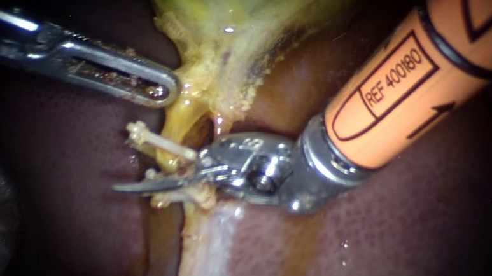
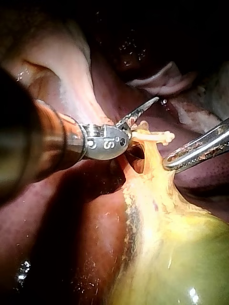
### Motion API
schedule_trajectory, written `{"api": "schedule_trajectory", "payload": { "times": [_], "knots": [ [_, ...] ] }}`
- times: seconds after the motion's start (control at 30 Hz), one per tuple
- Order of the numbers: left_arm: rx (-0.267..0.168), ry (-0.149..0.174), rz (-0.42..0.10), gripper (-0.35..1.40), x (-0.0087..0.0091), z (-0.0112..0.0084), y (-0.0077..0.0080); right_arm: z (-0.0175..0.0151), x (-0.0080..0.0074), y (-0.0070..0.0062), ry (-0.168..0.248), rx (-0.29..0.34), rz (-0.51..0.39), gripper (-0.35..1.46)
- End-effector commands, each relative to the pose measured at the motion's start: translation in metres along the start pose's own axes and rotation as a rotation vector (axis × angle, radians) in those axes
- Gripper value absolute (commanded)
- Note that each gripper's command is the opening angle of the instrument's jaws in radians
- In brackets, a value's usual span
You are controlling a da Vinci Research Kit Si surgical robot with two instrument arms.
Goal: Go to the cutting position left tube
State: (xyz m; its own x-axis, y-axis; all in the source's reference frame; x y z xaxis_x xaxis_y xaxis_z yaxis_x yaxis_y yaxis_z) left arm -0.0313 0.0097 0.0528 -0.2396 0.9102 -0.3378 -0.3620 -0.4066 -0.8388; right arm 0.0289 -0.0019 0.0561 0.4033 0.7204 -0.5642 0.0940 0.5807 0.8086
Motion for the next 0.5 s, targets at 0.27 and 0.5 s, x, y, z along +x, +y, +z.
{"api": "schedule_trajectory", "payload": {
  "times": [0.27,0.5],
  "knots": [
    [0.000,0.000,0.001,-0.35,0.0000,0.0000,-0.0001,0.0000,0.0004,-0.0006,0.003,0.007,0.001,1.33],
    [-0.001,-0.001,0.001,-0.35,0.0000,0.0000,-0.0002,-0.0001,0.0004,-0.0005,0.003,0.007,0.001,1.33]
  ]
}}
